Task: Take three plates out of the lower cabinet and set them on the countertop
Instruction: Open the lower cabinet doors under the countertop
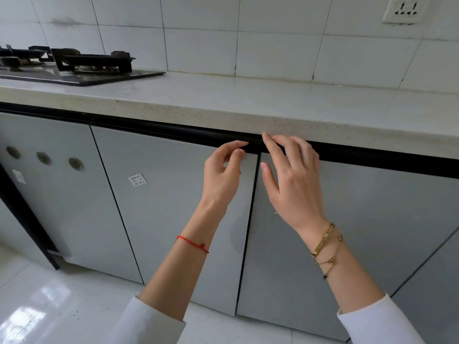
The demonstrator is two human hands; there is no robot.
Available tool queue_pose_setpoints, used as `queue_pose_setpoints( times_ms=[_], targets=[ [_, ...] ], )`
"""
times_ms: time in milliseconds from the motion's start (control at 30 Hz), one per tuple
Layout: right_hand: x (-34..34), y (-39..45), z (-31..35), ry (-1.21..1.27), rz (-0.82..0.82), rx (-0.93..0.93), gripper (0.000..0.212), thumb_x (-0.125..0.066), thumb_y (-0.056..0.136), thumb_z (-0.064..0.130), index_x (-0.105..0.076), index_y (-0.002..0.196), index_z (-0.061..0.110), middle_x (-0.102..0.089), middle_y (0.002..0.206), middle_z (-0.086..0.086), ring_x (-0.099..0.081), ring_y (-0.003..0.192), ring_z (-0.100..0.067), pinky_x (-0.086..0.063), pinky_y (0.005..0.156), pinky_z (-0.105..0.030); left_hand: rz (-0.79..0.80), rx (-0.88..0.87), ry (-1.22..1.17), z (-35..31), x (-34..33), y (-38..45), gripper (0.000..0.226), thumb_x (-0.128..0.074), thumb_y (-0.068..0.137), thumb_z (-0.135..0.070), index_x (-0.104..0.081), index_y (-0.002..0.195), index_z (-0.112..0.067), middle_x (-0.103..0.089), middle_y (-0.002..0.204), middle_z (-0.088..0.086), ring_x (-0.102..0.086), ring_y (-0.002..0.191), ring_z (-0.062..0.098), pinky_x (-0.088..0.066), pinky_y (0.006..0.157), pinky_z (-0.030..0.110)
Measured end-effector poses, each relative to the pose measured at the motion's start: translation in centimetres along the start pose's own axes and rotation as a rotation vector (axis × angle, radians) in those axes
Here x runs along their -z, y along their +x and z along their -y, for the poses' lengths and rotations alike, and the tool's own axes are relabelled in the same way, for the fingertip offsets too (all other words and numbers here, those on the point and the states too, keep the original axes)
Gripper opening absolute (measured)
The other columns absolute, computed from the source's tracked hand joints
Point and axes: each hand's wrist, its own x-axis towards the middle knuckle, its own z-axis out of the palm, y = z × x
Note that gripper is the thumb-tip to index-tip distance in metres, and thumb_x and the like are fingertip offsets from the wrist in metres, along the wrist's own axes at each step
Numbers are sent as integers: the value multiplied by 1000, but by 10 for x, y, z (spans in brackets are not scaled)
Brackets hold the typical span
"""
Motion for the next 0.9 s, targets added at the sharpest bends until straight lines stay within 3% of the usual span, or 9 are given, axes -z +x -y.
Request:
queue_pose_setpoints(
  times_ms=[133,267,400,500,567,667,800,900],
  targets=[
    [2,-7,9,83,17,-1,45,-46,99,25,-45,142,13,-55,133,-3,-45,124,-27,-35,106,-37,2,-25,-11,-5,13,-17,25,-52,95,-15,-70,96,-32,-67,91,-19,-57,78,-1,-44,65,12],
    [9,-13,20,321,-24,-19,40,-47,98,20,-50,137,13,-55,132,1,-43,126,-21,-34,110,-35,8,-47,20,-14,26,-35,27,-52,95,-17,-69,97,-37,-67,92,-23,-55,77,-1,-45,68,12],
    [18,-20,32,532,-44,-30,36,-50,97,13,-54,133,11,-57,129,0,-44,127,-18,-36,110,-40,-89,-225,169,-13,35,-65,25,-56,95,-15,-65,115,-26,-63,97,-10,-57,85,5,-44,66,17],
    [26,-29,47,628,-45,-27,37,-50,97,13,-54,133,8,-55,133,-3,-43,131,-20,-36,112,-42,-219,-392,437,-3,42,-91,44,-68,87,-22,-56,129,-21,-53,112,-7,-52,105,11,-47,87,28],
    [32,-35,58,675,-46,-18,37,-50,96,12,-53,133,6,-54,135,-5,-41,135,-20,-34,114,-41,-232,-461,559,5,48,-104,61,-74,82,-27,-49,137,-15,-49,126,-1,-45,118,8,-40,100,25],
    [41,-41,76,735,-28,4,38,-50,96,10,-52,134,5,-52,139,-4,-37,139,-21,-32,117,-40,-209,-495,624,14,58,-120,77,-79,78,-28,-42,143,-11,-43,140,4,-38,129,9,-32,105,17],
    [49,-48,98,808,-11,24,38,-50,96,12,-52,133,5,-51,139,-5,-36,141,-22,-32,117,-43,-265,-522,670,19,76,-137,75,-79,79,-25,-42,143,-9,-42,146,5,-36,138,12,-40,111,31],
    [53,-49,111,855,-13,48,39,-46,96,19,-52,133,7,-51,139,-4,-35,141,-20,-33,116,-45,-301,-551,691,17,90,-146,74,-80,78,-19,-44,142,-9,-43,147,3,-37,139,13,-39,112,33]
  ],
)
